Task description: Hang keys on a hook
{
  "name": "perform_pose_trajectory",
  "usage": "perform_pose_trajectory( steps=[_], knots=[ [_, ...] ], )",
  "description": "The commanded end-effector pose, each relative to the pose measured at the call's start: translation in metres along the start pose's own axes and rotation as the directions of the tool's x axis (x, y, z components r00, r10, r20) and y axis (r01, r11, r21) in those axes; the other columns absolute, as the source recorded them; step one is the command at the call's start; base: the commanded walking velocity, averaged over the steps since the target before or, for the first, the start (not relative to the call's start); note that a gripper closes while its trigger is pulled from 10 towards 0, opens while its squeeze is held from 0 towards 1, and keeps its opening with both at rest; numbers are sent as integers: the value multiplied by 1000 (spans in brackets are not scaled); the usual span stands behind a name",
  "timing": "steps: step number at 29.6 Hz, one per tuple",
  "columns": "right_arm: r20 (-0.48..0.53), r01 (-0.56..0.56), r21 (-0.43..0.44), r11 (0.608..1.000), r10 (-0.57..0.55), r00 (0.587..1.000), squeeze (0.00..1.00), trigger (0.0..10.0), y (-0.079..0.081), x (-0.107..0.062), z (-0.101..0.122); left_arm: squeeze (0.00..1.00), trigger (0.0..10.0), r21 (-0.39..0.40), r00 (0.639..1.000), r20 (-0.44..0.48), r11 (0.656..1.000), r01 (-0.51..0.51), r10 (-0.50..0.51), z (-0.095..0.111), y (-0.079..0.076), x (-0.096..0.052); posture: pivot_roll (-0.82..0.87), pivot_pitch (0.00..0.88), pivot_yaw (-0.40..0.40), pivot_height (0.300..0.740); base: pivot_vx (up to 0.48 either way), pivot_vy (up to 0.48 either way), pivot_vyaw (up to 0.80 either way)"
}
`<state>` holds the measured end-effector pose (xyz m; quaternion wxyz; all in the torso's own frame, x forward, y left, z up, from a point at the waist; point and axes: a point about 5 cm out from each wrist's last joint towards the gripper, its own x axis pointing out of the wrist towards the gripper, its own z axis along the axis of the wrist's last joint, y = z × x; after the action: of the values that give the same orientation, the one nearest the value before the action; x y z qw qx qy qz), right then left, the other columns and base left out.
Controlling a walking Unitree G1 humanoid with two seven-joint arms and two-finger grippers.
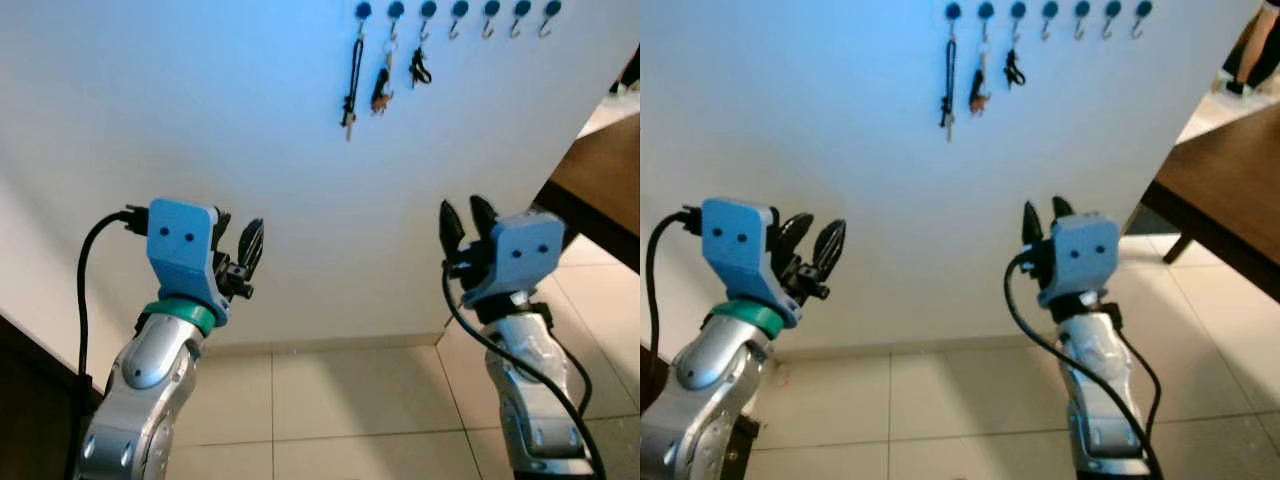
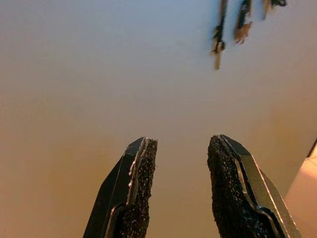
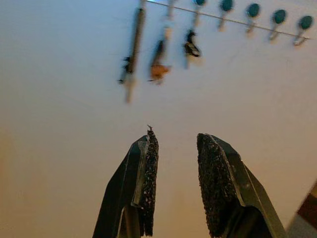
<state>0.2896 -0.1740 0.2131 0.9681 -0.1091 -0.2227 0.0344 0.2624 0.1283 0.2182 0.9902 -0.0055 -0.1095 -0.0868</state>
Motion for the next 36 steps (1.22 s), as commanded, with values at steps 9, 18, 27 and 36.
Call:
perform_pose_trajectory(
  steps=[9,18,27,36],
  knots=[
    [-14,-4,0,1000,4,1000,0,10000,1,0,-4,0,10000,4,1000,-17,1000,-2,2,-5,0,-1,-136,27,106,740,-394,0,0],
    [-25,-14,12,1000,15,1000,0,10000,4,0,-5,0,10000,58,996,-87,998,8,-3,-16,1,-1,-133,29,108,740,-175,0,-356],
    [-38,-42,40,998,43,998,0,10000,13,1,-7,0,10000,115,985,-166,993,-30,49,-27,11,3,-133,28,112,740,0,0,-800],
    [-110,-131,67,989,138,984,0,10000,36,-2,-20,0,10000,238,975,-171,966,-98,141,-38,32,6,-131,24,116,740,0,0,-800]
  ],
)
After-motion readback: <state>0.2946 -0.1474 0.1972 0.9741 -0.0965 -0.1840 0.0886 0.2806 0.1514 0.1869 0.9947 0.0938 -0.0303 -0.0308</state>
